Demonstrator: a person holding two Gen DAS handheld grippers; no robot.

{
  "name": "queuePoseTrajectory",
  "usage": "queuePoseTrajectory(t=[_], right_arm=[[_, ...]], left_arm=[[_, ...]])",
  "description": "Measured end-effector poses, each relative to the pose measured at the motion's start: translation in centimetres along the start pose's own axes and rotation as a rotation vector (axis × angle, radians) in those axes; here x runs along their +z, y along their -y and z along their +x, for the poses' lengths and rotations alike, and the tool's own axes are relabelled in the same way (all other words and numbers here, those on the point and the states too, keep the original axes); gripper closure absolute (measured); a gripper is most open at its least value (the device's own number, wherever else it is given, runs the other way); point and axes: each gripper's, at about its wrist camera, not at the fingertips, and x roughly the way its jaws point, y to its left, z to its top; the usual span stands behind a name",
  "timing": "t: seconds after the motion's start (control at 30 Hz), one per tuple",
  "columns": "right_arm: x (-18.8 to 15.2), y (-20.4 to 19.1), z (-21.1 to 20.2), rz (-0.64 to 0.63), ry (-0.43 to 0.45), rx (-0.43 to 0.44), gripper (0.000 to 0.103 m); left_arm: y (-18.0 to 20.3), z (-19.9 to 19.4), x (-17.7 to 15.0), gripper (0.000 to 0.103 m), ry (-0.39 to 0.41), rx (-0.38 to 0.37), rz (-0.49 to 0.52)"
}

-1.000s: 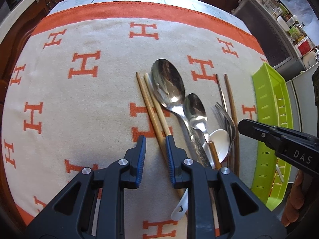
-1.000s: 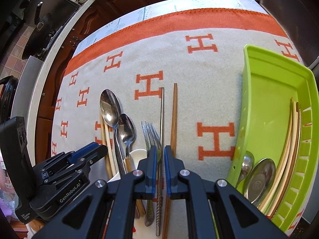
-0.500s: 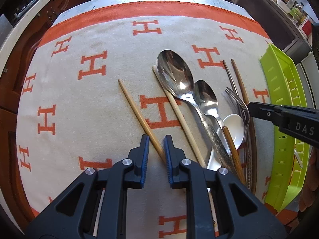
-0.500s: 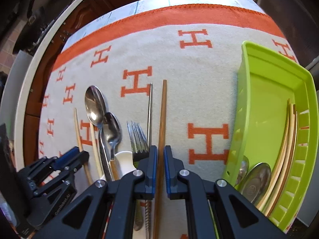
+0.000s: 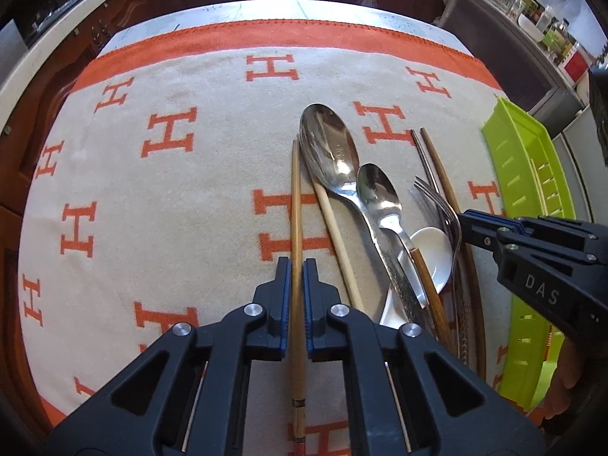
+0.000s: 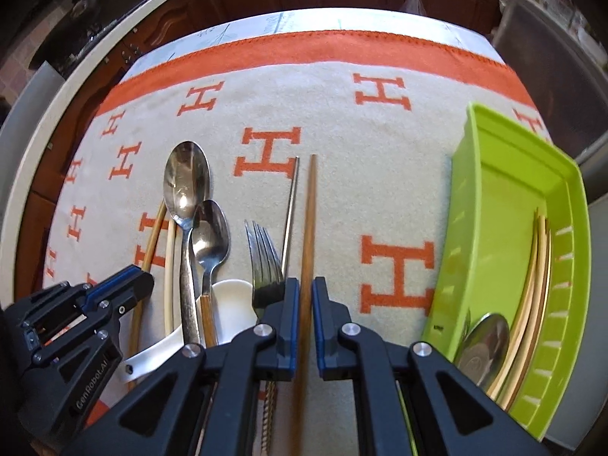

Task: Organize utensils
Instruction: 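Carry both wooden chopsticks into the green tray and open both tools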

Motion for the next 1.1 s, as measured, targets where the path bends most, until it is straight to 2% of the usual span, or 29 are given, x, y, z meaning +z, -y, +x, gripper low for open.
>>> queuePoseTrajectory(t=[0.3, 0.4, 0.57, 0.73, 0.97, 1.1], right_arm=[[-2.2, 2.2, -4.1, 0.085, 0.048, 0.178, 0.097], [-3.2, 2.8, -5.8, 0.110, 0.075, 0.249, 0.097], [-5.1, 3.6, -8.9, 0.140, 0.135, 0.298, 0.097], [-6.0, 6.0, -11.4, 0.172, 0.193, 0.280, 0.097], [-6.7, 10.6, -12.6, 0.238, 0.234, 0.125, 0.097], [-6.7, 12.4, -12.3, 0.264, 0.232, 0.060, 0.097]], left_arm=[[-1.2, -5.3, -1.3, 0.100, 0.071, -0.050, -0.021], [-0.6, -7.7, -1.7, 0.100, 0.100, -0.080, -0.006], [2.1, -11.3, -2.1, 0.100, 0.131, -0.148, 0.036], [6.4, -13.0, -1.8, 0.100, 0.143, -0.198, 0.089], [13.9, -13.4, -0.6, 0.100, 0.130, -0.250, 0.168], [17.5, -12.1, 0.3, 0.100, 0.108, -0.262, 0.199]])
